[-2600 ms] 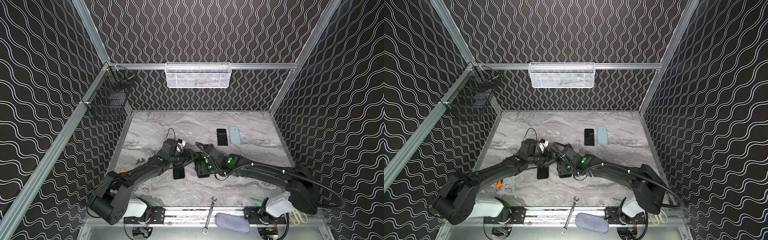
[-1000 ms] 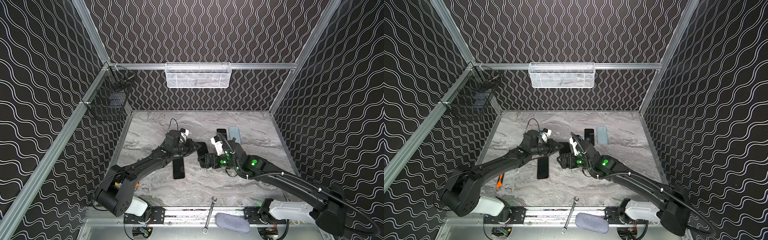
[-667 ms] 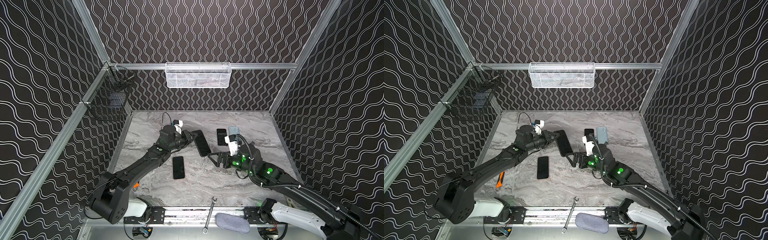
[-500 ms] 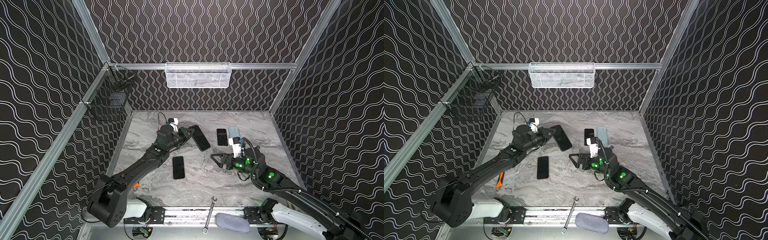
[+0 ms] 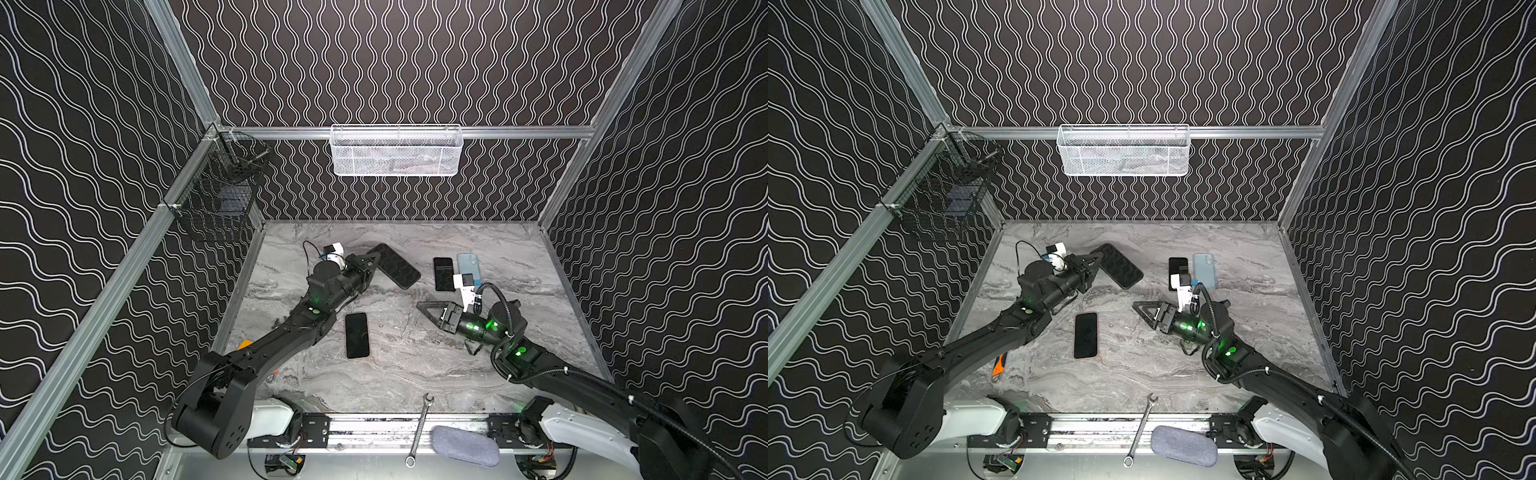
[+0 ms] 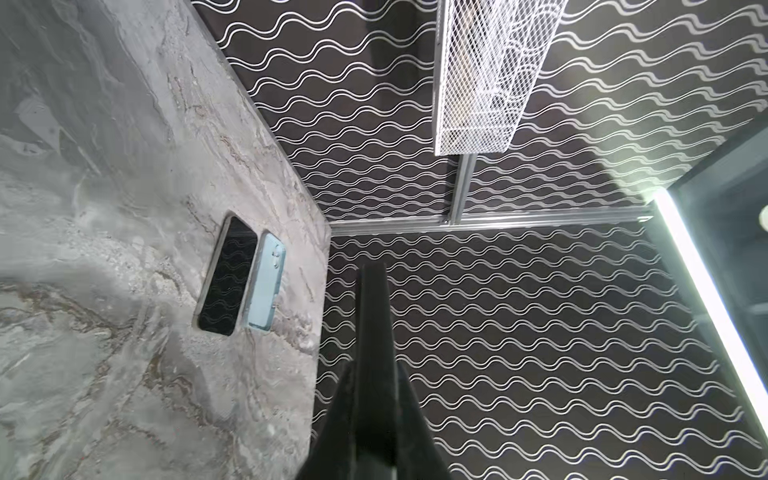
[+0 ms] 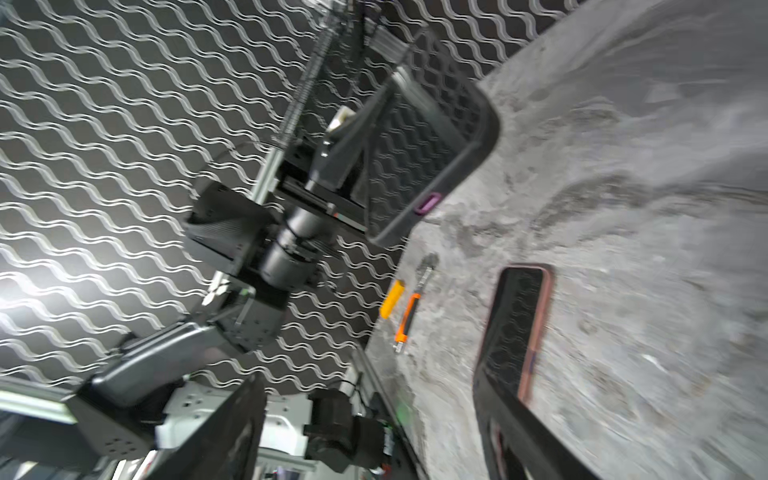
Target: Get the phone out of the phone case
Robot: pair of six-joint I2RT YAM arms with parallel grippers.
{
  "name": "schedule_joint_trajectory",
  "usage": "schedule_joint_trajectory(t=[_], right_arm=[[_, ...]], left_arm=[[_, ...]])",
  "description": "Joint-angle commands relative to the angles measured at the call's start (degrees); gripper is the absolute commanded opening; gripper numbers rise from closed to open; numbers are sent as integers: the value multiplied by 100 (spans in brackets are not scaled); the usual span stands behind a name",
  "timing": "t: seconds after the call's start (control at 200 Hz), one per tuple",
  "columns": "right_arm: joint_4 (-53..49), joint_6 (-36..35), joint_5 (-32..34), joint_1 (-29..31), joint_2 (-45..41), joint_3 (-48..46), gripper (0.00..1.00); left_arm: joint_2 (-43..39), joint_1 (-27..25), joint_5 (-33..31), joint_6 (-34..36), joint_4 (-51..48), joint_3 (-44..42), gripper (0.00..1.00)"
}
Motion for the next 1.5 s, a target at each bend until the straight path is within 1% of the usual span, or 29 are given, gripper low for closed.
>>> schedule_joint_trajectory(t=[0.0, 0.165, 0.335, 0.781, 1.146, 1.266, 1.497], right_arm=[[1238, 589, -120, 10, 355, 98, 76], [1756, 920, -41, 22, 911, 269, 74], [1813, 974, 67, 26, 1193, 458, 72], [1704, 983, 298, 29, 1590, 673, 63], [1809, 1052, 255, 44, 1864, 797, 59], [1781, 1030, 246, 55, 1945, 876, 57], [1865, 1055, 184, 72, 2101, 987, 50]], left_arm=[[54, 6, -22, -223, 791, -39, 0], [163, 7, 109, -290, 1080, -109, 0], [163, 6, 123, -289, 1228, -209, 0], [145, 2, 159, -234, 1308, -270, 0], [149, 4, 163, -249, 1313, -314, 0], [81, 6, 129, -152, 1308, -338, 0], [115, 1, 172, -174, 1308, -331, 0]])
